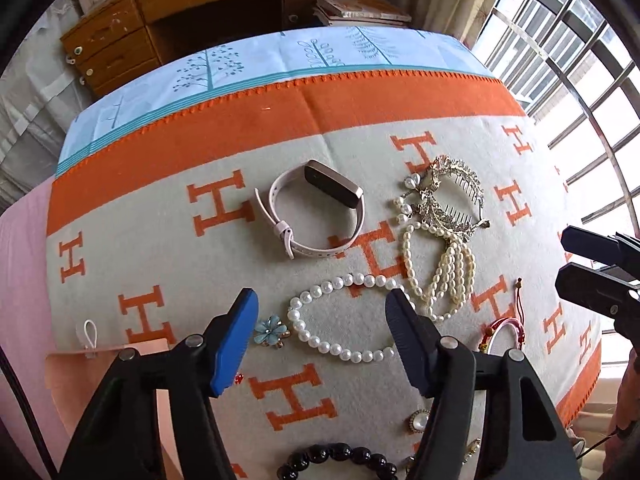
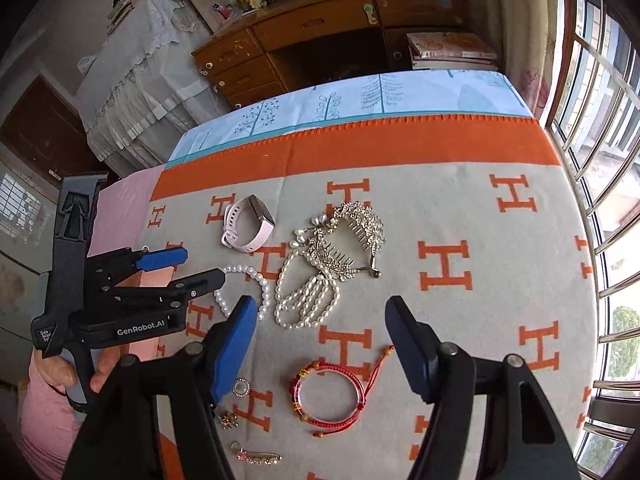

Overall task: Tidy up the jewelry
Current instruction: 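Reach the left tool to the white pearl necklace and grasp it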

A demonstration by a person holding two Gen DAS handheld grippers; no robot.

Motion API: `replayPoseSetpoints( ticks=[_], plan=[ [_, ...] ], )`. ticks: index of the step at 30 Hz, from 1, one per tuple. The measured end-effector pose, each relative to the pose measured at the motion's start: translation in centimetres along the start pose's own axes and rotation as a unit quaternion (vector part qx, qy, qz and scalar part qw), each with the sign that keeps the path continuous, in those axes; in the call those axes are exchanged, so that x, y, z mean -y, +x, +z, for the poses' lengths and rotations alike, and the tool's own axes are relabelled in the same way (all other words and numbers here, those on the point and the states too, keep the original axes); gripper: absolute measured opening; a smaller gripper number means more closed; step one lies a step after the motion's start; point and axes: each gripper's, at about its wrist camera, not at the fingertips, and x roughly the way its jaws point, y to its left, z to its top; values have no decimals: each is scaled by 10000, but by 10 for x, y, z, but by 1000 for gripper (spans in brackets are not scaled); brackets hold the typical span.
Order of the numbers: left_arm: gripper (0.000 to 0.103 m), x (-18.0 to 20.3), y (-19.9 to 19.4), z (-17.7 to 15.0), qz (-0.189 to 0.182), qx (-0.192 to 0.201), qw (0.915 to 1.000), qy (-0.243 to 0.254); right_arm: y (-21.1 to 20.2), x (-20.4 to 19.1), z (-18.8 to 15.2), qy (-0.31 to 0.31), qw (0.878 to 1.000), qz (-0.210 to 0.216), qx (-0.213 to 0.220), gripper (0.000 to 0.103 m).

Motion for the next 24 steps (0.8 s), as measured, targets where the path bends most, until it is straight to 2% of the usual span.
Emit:
replayPoseSetpoints(
  ticks=[4, 10, 13, 18, 20, 24],
  plan=[
    [64, -1, 15, 6, 50, -255, 9994, 227, 18, 6, 2, 185, 9995, 64, -244, 64],
    [64, -3, 31, 8, -170, -578, 9975, 364, 36, 9, 5, 393, 9983, 118, -425, 64],
    [64, 2, 31, 8, -108, -472, 9975, 510, 45, 6, 7, 423, 9977, 126, -515, 64],
    [64, 15, 36, 5, 183, -418, 9952, 865, 62, -2, 10, 462, 9963, 120, -713, 54],
    [54, 21, 33, 3, 133, -425, 9945, 951, 69, -4, 12, 486, 9959, 55, -767, 52],
    [14, 35, 29, 2, 28, -535, 9933, 1024, 81, -6, 15, 535, 9948, -148, -858, 47]
  ],
)
